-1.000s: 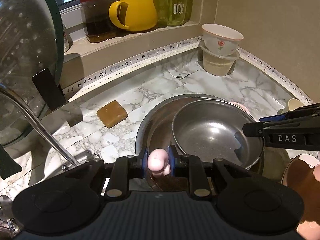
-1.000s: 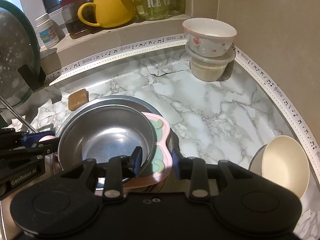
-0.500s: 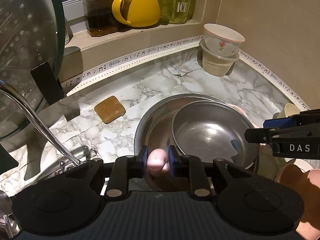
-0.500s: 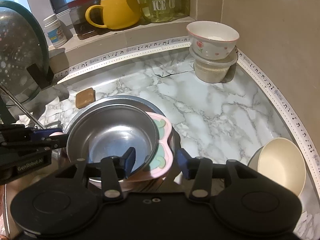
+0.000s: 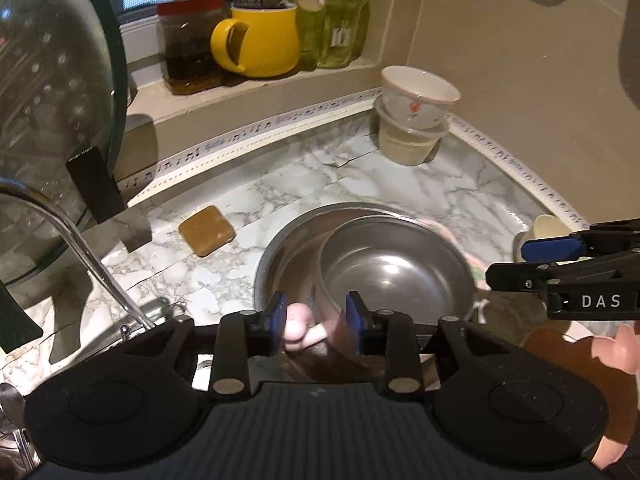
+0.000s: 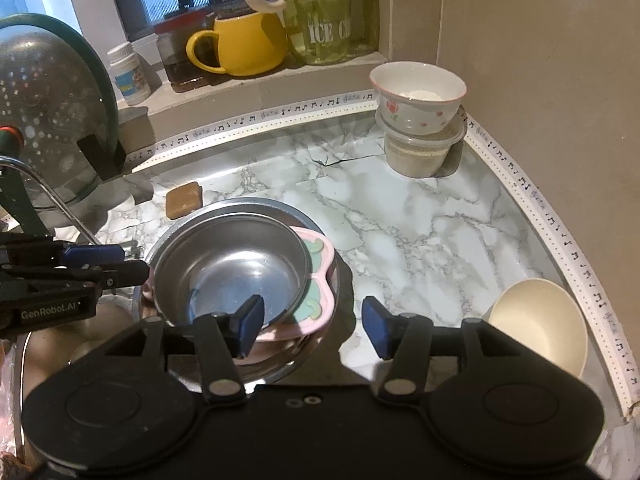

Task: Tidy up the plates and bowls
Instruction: 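Lift the pink pot with both grippers and lower it into the steel bowl, then open both grippers and withdraw from the pink pot, then move both grippers to the cream bowl and close on its rim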

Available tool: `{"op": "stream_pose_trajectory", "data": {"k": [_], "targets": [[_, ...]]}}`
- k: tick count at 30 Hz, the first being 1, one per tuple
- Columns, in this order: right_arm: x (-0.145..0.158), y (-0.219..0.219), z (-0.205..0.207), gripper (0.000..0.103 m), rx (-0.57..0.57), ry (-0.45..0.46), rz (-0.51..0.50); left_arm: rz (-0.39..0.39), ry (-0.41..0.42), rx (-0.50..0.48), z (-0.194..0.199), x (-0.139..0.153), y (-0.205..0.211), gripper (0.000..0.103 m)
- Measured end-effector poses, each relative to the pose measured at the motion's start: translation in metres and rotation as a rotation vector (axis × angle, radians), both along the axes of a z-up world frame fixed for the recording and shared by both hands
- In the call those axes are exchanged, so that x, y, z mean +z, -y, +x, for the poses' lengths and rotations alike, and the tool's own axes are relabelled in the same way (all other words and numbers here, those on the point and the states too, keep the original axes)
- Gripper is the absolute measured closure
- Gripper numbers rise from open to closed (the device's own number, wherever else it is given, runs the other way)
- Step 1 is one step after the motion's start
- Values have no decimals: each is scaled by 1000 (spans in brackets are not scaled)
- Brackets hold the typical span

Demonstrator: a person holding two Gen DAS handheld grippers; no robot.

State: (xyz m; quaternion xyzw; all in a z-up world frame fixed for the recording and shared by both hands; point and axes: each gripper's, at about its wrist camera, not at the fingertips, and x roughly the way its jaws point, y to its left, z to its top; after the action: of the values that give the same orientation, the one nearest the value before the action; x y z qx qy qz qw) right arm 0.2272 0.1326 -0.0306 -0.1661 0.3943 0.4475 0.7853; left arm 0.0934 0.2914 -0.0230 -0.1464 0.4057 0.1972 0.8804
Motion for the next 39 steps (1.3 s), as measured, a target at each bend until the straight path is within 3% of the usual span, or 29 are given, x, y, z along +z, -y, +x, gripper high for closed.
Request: {"op": "stream_pose_trajectory", "data": {"k": [6, 7, 8, 10, 19, 25, 30, 34, 39], "targets": [[15, 16, 0, 43, 3, -1, 26, -5, 36, -44, 2, 18, 15, 70], [17, 20, -1, 43, 2, -2, 31, -5, 42, -54, 3, 22, 18, 58], [20, 24, 0, 42, 2, -5, 36, 0, 52, -59, 4, 25, 22, 39], [24, 31, 0, 40, -3, -5, 45, 25, 76, -71, 4, 32, 30, 27], [36, 74, 13, 35, -46, 0, 67, 43, 95, -166, 26, 52, 65, 27], [32, 109, 34, 25, -125, -1, 64, 70, 97, -200, 51, 55, 86, 24], [24, 136, 52, 24, -190, -11, 55, 67, 99, -233, 76, 54, 99, 22], [14, 153, 66, 22, -246, -30, 52, 43, 102, -248, 98, 48, 107, 2], [1, 164, 78, 21, -302, -54, 41, 27, 103, -266, 126, 38, 119, 1]]}}
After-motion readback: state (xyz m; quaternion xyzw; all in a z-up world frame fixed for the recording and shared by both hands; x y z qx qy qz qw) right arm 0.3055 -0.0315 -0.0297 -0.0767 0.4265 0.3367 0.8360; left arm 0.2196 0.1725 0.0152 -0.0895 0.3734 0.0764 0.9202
